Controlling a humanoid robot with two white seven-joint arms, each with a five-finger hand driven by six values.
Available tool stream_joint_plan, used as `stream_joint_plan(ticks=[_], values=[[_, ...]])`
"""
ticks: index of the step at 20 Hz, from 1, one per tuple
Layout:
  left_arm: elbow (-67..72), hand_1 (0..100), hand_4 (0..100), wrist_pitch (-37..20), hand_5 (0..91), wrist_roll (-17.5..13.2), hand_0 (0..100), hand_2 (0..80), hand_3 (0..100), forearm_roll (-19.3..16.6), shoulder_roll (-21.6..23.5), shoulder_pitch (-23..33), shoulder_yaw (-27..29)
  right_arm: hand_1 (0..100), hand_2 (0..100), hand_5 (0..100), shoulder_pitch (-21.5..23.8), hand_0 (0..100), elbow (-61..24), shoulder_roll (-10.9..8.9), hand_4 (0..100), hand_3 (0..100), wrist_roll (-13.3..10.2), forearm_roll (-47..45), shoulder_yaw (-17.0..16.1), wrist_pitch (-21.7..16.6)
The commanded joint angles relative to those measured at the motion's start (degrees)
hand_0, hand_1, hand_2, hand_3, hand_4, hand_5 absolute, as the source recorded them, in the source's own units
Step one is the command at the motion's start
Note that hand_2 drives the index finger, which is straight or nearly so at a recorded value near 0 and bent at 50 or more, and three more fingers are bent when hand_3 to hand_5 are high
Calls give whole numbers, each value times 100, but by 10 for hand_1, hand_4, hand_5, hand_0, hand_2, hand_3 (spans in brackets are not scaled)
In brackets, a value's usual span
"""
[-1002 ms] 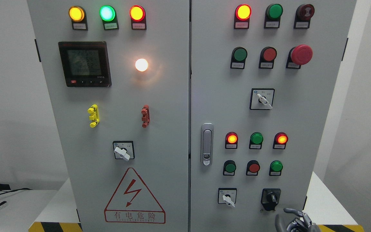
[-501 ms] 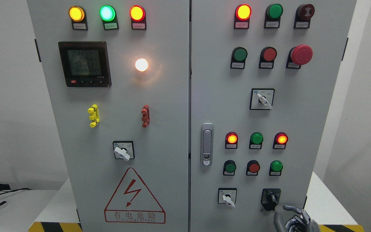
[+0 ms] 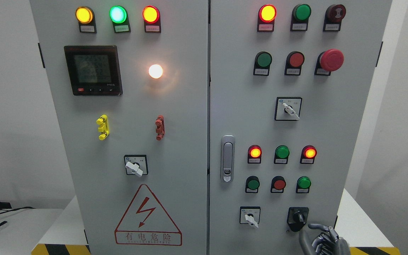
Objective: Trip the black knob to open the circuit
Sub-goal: 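Raise the right hand up toward the black rotary knob, then close the right hand's fingers around the black knob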
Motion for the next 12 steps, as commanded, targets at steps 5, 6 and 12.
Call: stream_joint_plan(ticks=[5, 6, 12], values=[[0, 389, 0, 0, 0, 2, 120, 0, 0, 27, -4, 0, 0, 601, 473, 1000, -62, 314, 73, -2, 974, 898, 31, -3, 14, 21], [0, 389, 0, 0, 0, 2, 120, 0, 0, 27, 5, 0, 0, 599, 475, 1000, -62, 320, 73, -2, 976, 901, 48, -3, 23, 21], [0, 389, 0, 0, 0, 2, 120, 0, 0, 27, -4, 0, 0, 592, 480, 1000, -62, 332, 65, 6, 981, 907, 75, -3, 41, 21]])
